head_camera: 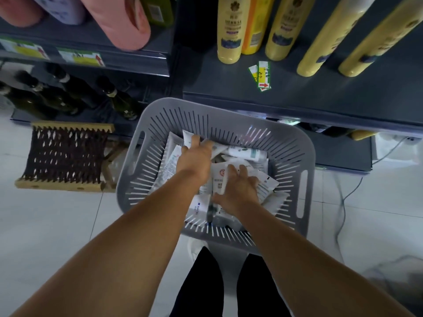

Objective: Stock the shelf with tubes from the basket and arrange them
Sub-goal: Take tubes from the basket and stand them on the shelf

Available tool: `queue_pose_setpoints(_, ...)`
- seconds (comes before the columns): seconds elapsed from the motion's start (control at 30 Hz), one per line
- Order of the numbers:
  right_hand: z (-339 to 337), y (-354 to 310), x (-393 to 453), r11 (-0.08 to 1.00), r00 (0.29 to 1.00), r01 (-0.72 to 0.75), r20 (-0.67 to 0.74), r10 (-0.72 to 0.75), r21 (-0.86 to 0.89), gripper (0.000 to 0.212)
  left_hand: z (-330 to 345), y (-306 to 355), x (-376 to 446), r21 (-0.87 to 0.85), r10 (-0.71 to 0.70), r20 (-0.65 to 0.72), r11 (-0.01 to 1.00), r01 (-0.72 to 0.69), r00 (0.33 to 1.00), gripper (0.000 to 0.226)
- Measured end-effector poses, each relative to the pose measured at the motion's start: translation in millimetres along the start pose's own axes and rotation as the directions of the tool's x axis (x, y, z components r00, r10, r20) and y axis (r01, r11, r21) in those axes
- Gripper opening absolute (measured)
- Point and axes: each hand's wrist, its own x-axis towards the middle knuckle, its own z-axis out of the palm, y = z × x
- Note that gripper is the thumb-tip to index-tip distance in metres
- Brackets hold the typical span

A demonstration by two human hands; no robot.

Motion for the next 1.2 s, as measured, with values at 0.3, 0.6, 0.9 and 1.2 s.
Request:
queue_pose_setpoints(0.3,1,-9,-8,0.999,1.000,0.009,-0.004,-0.009,0.052,0.094,-3,-37,-23,-0.017,-0.212,0.082,0.977,0.214,0.974,0.082)
queue_pose_setpoints(0.6,-25,-18,-10,0.941,0.996,-0.044,-0.055,0.066,0.336,0.063,-17,-35,-42,-0.411,-0.232,0.066,0.880,0.239,0.970,0.054)
queue_pose_setpoints(0.9,-123,-53,-86,0.755,0.932,0.266,-0.361,-0.041,0.600,0.037,-128,13,-92,-0.690,-0.043,-0.143,0.720,-0.069,0.989,0.049)
queue_pose_setpoints(1.2,-242,-58,-174,0.562,0.720,0.592,-0.692,-0.047,0.578,0.032,-245,87,-139,-0.653,0.212,-0.447,0.587,-0.479,0.869,0.044)
